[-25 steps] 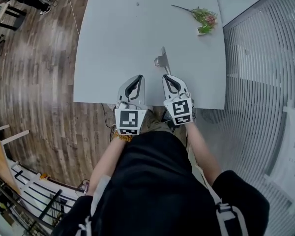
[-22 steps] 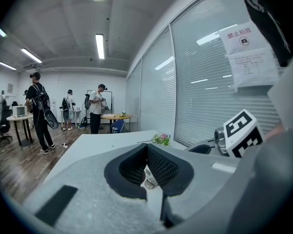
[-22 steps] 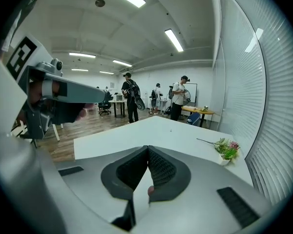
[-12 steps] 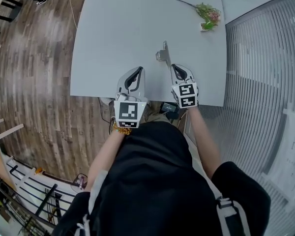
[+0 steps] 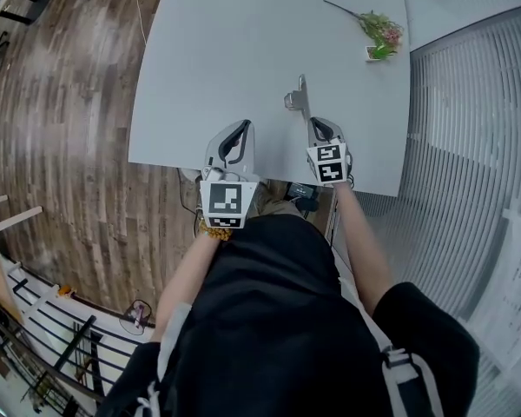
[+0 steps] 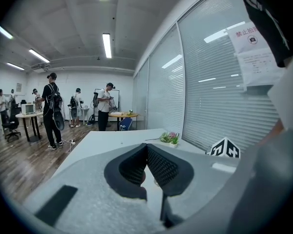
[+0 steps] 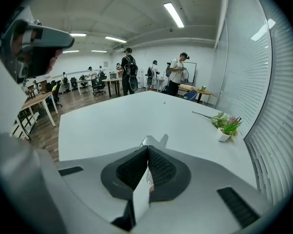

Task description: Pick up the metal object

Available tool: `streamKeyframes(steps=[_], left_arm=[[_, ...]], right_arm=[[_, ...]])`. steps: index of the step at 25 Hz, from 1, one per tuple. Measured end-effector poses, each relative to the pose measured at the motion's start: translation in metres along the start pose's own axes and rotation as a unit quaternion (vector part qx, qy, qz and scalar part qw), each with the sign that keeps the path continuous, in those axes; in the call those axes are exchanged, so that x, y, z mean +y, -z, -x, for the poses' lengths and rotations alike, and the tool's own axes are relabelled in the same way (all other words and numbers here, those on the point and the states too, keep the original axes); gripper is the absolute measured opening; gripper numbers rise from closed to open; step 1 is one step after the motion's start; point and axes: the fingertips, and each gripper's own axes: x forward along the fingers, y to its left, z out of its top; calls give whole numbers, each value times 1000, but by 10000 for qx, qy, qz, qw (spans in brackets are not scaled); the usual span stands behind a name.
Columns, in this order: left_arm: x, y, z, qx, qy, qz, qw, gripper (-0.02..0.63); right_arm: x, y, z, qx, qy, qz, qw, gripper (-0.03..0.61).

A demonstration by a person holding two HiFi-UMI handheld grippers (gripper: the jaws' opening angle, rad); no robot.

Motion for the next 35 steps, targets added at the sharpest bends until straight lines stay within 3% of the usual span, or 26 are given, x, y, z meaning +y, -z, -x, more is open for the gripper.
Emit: streamKeyframes(steps=[14, 35], left_arm=[[4, 1, 6, 47, -151, -67, 9999, 6], [6, 1, 15, 26, -220, -131, 9997, 6]], right_arm=[[-6, 38, -35, 542, -53, 308, 9980, 35], [-8, 80, -71, 1273, 0, 136, 9918, 89]])
